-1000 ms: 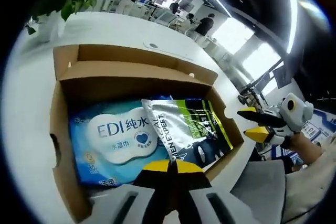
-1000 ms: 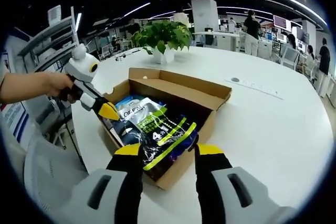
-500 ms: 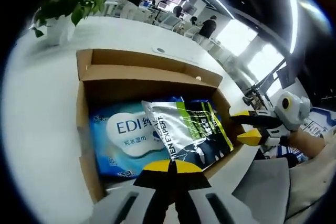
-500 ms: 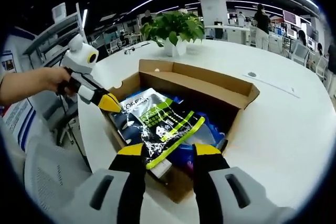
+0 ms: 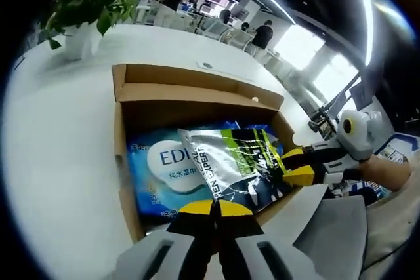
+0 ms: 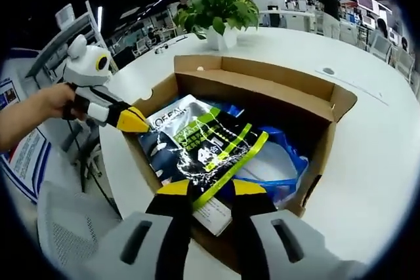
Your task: Operate the shoe box by opening the lid, removing the specified soft item, and placing it in the target area until the item is outside and the box remains undamaged.
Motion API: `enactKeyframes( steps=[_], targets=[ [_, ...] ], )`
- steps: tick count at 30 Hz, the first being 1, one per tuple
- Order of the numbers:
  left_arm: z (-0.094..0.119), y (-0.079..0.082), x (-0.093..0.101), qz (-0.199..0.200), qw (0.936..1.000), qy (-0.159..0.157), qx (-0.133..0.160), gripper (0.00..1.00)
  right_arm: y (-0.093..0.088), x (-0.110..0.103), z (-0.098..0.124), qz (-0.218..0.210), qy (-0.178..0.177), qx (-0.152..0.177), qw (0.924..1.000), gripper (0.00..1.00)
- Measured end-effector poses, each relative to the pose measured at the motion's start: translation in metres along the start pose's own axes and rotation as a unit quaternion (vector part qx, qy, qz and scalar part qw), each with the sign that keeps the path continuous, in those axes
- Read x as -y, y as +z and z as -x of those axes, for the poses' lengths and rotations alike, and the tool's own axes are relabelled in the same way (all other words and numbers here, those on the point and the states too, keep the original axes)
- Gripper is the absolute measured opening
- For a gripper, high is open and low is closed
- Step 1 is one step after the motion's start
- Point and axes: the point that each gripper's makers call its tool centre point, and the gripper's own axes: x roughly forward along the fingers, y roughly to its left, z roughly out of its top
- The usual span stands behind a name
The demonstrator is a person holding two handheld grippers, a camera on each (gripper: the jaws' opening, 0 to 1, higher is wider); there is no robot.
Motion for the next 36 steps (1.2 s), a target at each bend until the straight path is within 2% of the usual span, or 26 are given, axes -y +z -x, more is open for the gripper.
enactKeyframes(
  steps=[5,10,17,26,36],
  targets=[
    [0.0,0.001,-0.001,-0.01,0.9999,0.005,0.001,0.0,0.004,0.003,-0.004,-0.047,-0.001,0.006,0.9989,0.15],
    [0.003,0.006,-0.001,-0.012,0.9998,0.011,0.01,0.0,0.01,0.003,-0.002,-0.056,-0.004,0.02,0.9982,0.03],
    [0.009,0.011,0.004,-0.018,0.9993,0.02,0.027,0.0,0.01,0.001,-0.002,-0.066,-0.004,0.023,0.9976,0.01],
    [0.015,0.021,0.018,-0.024,0.9984,0.023,0.046,0.0,0.026,0.004,0.021,-0.087,-0.004,0.057,0.9946,0.0],
    [0.006,0.034,0.05,-0.044,0.9978,0.012,0.049,0.0,0.03,0.022,0.052,-0.115,-0.02,0.065,0.991,0.0]
  ],
)
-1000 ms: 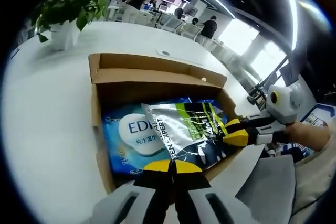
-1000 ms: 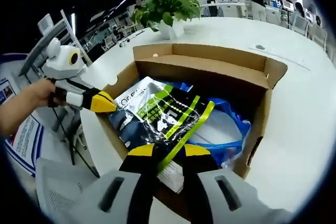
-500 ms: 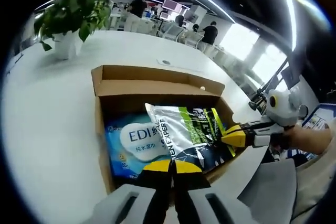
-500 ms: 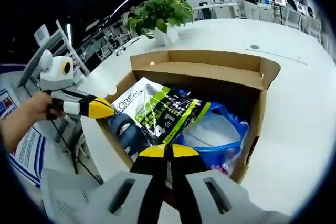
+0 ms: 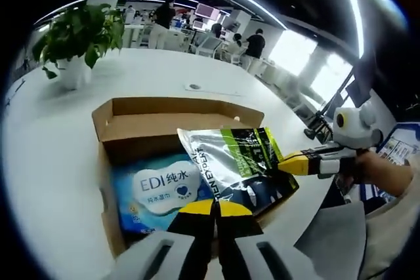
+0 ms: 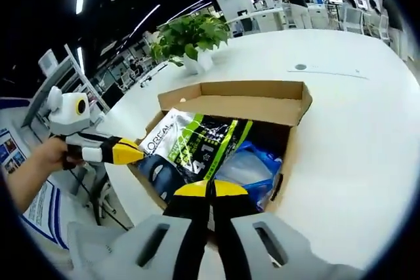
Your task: Operate the shoe box by opening the lid, removing the specified soft item, and placing it in the target area until the item is outside and the box remains undamaged.
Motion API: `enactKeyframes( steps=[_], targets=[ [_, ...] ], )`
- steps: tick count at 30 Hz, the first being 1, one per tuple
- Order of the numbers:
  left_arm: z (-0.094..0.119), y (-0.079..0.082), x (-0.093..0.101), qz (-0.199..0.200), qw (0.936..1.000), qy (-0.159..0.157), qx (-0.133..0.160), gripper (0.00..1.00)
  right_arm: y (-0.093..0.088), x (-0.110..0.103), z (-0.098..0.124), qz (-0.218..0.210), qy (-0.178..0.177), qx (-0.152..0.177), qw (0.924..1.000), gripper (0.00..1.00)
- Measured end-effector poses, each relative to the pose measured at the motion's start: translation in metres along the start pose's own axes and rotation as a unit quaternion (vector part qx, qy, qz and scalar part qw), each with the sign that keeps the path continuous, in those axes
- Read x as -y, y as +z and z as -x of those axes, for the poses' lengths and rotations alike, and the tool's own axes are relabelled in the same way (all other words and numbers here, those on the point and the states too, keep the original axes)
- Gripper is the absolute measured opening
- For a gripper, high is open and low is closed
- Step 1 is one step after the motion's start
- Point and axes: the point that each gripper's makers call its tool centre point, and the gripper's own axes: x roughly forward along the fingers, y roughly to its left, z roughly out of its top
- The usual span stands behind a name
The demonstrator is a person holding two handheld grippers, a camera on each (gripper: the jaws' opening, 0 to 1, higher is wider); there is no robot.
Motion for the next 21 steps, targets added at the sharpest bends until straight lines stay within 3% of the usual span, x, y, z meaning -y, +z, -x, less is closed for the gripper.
enactKeyframes(
  steps=[21],
  targets=[
    [-0.039,0.019,0.071,-0.021,0.9993,-0.028,0.011,0.0,0.018,0.06,0.063,-0.031,-0.042,0.03,0.9982,0.0]
  ],
)
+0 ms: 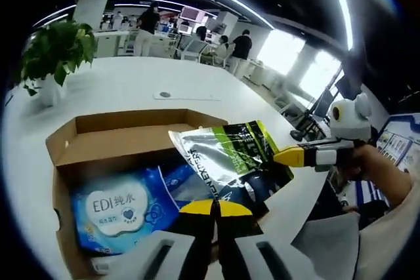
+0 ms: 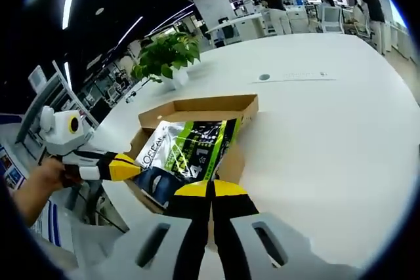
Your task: Operate the shoe box by opening the lid, removing the specified soft item, and placing it in the target area until the item is outside and the box remains undamaged.
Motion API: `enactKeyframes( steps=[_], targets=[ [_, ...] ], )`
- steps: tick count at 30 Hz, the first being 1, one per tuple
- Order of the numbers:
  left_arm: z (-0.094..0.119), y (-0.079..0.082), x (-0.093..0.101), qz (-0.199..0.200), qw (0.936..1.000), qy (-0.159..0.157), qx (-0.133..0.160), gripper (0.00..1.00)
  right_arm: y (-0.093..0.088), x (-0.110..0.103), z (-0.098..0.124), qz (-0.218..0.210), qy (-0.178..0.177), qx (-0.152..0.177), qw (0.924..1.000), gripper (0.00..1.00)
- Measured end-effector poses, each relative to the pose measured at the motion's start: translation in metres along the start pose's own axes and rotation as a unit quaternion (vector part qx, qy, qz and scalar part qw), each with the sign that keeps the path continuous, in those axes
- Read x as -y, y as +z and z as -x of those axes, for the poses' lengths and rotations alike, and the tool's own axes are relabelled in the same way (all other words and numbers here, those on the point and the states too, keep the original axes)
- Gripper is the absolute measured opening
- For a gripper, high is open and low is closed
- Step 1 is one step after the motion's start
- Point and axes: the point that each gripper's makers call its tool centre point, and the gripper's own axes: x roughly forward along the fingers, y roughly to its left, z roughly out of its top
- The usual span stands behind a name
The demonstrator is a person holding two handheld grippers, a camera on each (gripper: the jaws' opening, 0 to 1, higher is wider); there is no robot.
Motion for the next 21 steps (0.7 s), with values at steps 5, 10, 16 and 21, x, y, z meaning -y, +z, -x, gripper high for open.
enactKeyframes(
  steps=[5,10,16,21],
  targets=[
    [-0.012,0.006,0.008,-0.008,0.9999,-0.005,-0.006,0.0,0.003,0.014,0.008,-0.01,-0.005,0.003,0.9999,0.0],
    [-0.023,0.012,0.017,-0.015,0.9998,-0.01,-0.008,0.0,0.007,0.027,0.015,-0.014,-0.011,0.004,0.9998,0.0],
    [-0.038,0.018,0.031,-0.025,0.9995,-0.017,-0.009,0.0,0.01,0.045,0.024,-0.015,-0.019,0.006,0.9997,0.0],
    [-0.052,0.023,0.043,-0.034,0.999,-0.025,-0.012,0.0,0.012,0.062,0.032,-0.022,-0.027,0.006,0.9994,0.0]
  ],
)
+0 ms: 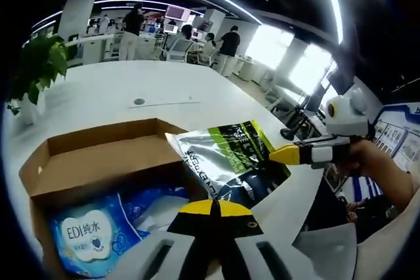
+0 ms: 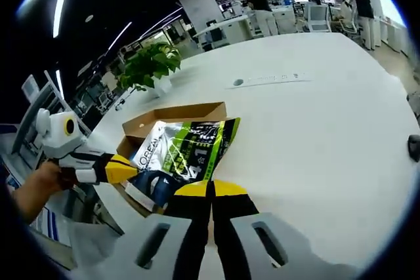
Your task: Operate the shoe box by opening the lid, removing the specified soft item, and placing it in the target area until the item is outside and the box remains undamaged.
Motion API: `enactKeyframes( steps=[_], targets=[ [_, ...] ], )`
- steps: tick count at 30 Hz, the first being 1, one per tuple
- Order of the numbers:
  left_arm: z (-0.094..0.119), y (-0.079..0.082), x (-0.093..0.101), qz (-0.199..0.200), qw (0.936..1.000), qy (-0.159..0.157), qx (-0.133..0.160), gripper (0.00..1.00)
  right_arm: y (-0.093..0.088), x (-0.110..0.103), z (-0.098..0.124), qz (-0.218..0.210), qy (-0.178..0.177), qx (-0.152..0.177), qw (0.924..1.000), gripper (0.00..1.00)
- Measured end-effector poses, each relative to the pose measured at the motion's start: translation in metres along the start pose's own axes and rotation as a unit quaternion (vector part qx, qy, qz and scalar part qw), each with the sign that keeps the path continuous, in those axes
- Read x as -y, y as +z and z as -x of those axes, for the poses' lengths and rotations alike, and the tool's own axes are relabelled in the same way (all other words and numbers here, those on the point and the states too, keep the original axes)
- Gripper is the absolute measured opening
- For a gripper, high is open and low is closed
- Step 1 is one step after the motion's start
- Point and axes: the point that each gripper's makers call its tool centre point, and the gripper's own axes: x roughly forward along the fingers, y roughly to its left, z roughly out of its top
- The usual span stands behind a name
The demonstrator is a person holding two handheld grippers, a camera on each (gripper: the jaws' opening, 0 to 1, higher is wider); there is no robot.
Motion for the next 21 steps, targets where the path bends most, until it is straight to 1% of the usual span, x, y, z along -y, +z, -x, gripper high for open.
enactKeyframes(
  steps=[9,15,19,21],
  targets=[
    [-0.025,0.005,0.017,-0.006,0.9999,-0.013,-0.006,0.0,0.004,0.029,0.008,-0.011,-0.017,0.004,0.9998,0.0],
    [-0.042,0.009,0.025,-0.015,0.9996,-0.02,-0.015,0.0,0.002,0.048,0.008,-0.017,-0.031,-0.001,0.9994,0.0],
    [-0.056,0.009,0.026,-0.025,0.999,-0.02,-0.031,0.0,0.0,0.061,0.005,-0.016,-0.042,-0.009,0.999,0.0],
    [-0.063,0.008,0.026,-0.036,0.9982,-0.019,-0.044,0.0,-0.002,0.068,0.001,-0.014,-0.047,-0.015,0.9987,0.0]
  ],
)
